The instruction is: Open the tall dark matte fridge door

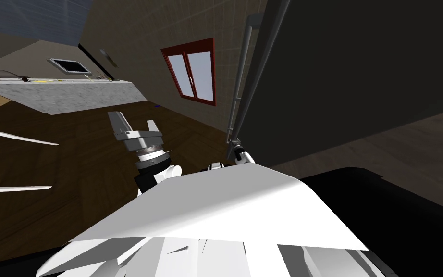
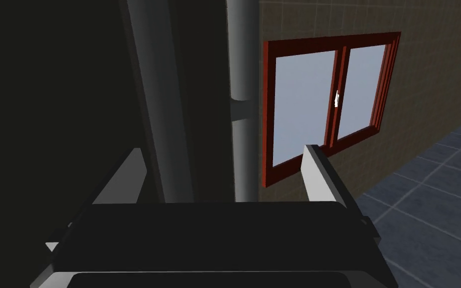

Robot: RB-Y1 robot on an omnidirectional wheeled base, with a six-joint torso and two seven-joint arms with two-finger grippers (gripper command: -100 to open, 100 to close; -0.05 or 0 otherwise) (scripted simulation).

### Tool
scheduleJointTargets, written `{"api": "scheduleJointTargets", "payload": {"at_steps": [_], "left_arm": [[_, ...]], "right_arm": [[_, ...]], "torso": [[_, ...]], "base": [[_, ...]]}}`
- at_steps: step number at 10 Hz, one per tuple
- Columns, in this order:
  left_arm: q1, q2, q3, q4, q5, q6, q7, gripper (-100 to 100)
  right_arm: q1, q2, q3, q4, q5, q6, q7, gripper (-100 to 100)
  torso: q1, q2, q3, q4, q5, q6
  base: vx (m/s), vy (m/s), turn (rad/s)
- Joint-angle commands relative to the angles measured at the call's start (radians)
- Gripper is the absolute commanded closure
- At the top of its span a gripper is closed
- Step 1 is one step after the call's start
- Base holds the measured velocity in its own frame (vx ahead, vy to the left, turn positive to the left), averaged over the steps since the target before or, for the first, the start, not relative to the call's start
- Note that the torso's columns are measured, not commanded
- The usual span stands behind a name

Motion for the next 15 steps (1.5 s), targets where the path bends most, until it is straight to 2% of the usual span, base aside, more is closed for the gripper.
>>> {"api": "scheduleJointTargets", "payload": {"at_steps": [1,2,3,4,5,6,7,8,9,10,11,12,13,14,15], "left_arm": [[0.0,0.0,0.0,0.0,0.0,0.0,0.0,0],[0.0,0.0,0.0,0.0,0.0,0.0,0.0,0],[0.0,0.0,0.0,0.0,0.0,0.0,0.0,0],[0.0,0.0,0.0,0.0,0.0,0.0,0.0,0],[0.0,0.0,0.0,0.0,0.0,0.0,0.0,0],[0.0,0.0,0.0,0.0,0.0,0.0,0.0,0],[0.0,0.0,0.0,0.0,0.0,0.0,0.0,0],[0.0,0.0,0.0,0.0,0.0,0.0,0.0,0],[0.0,0.0,0.0,0.0,0.0,0.0,0.0,0],[0.0,0.0,0.0,0.0,0.0,0.0,0.0,0],[0.0,0.0,0.0,0.0,0.0,0.0,0.0,0],[0.0,0.0,0.0,0.0,0.0,0.0,0.0,0],[0.0,0.0,0.0,0.0,0.0,0.0,0.0,0],[0.0,0.0,0.0,0.0,0.0,0.0,0.0,0],[0.0,0.0,0.0,0.0,0.0,0.0,0.0,0]], "right_arm": [[-0.017,0.0,0.01,0.039,0.071,0.051,0.037,-100],[-0.036,0.0,0.019,0.076,0.104,0.095,0.069,-100],[-0.036,0.0,0.019,0.076,0.127,0.098,0.069,-100],[-0.055,0.001,0.029,0.113,0.16,0.141,0.1,-100],[-0.055,0.001,0.029,0.113,0.182,0.144,0.1,-100],[-0.074,0.001,0.038,0.147,0.21,0.19,0.132,-100],[-0.074,0.001,0.038,0.151,0.237,0.19,0.132,-100],[-0.093,0.0,0.047,0.189,0.272,0.233,0.162,-100],[-0.093,0.0,0.047,0.189,0.291,0.236,0.162,-100],[-0.111,-0.001,0.056,0.226,0.335,0.272,0.192,-100],[-0.111,-0.001,0.056,0.226,0.343,0.281,0.192,-100],[-0.129,-0.002,0.064,0.264,0.378,0.319,0.222,-100],[-0.129,-0.002,0.064,0.264,0.394,0.325,0.222,-100],[-0.147,-0.003,0.072,0.301,0.432,0.363,0.25,-100],[-0.147,-0.003,0.072,0.301,0.444,0.367,0.25,-100]], "torso": [[0.0,0.0,0.0,0.0,0.0,0.0],[0.0,0.0,0.0,0.0,0.0,0.0],[0.0,-0.001,0.0,0.0,0.0,-0.001],[-0.001,-0.002,-0.001,0.0,0.0,0.0],[-0.003,-0.005,-0.002,-0.002,-0.001,-0.002],[-0.002,-0.006,-0.003,-0.002,-0.001,-0.001],[-0.003,-0.008,-0.004,-0.002,-0.001,-0.002],[-0.003,-0.007,-0.004,-0.002,-0.001,-0.002],[-0.004,-0.009,-0.004,-0.003,-0.002,-0.002],[-0.005,-0.007,-0.004,-0.003,-0.002,0.0],[-0.005,-0.006,-0.003,-0.002,-0.002,0.0],[-0.004,-0.003,-0.002,-0.001,-0.001,0.0],[-0.004,-0.003,-0.001,-0.002,-0.001,0.001],[-0.003,-0.002,-0.001,-0.001,-0.001,0.0],[-0.002,-0.002,-0.001,-0.001,-0.001,0.0]], "base": [[0.015,0.004,0.072],[0.01,0.005,0.11],[0.009,0.005,0.058],[0.003,0.005,0.073],[-0.002,0.013,0.046],[0.006,0.015,0.061],[0.003,0.015,0.06],[0.0,0.02,0.077],[0.007,0.016,0.063],[0.002,0.02,0.077],[0.009,0.0,0.002],[-0.001,0.007,0.027],[-0.002,0.016,0.059],[-0.008,0.02,0.07],[0.007,0.012,0.042]]}}
